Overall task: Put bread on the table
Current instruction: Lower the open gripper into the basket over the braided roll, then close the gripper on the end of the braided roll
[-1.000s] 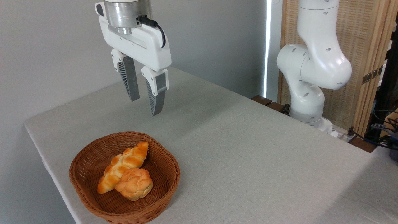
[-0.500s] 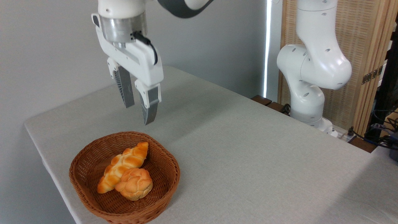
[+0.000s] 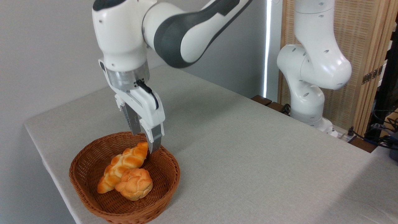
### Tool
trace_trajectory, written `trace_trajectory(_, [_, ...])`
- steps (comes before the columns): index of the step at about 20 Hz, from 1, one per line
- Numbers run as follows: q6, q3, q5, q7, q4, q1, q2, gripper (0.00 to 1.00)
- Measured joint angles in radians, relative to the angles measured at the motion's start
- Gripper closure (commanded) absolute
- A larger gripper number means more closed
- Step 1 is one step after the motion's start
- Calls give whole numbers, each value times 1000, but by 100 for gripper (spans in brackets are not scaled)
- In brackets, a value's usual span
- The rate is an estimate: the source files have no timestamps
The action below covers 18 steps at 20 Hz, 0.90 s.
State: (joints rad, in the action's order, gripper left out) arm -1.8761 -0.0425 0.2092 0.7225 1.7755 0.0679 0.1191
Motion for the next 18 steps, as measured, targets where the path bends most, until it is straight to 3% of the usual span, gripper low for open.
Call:
trace_trajectory(5, [-82, -1, 84, -26, 14, 2, 38, 0])
trace_trajectory(13, [-223, -38, 107, -130, 44, 5, 89, 0])
trace_trajectory(18, [-229, -44, 107, -139, 44, 4, 99, 0])
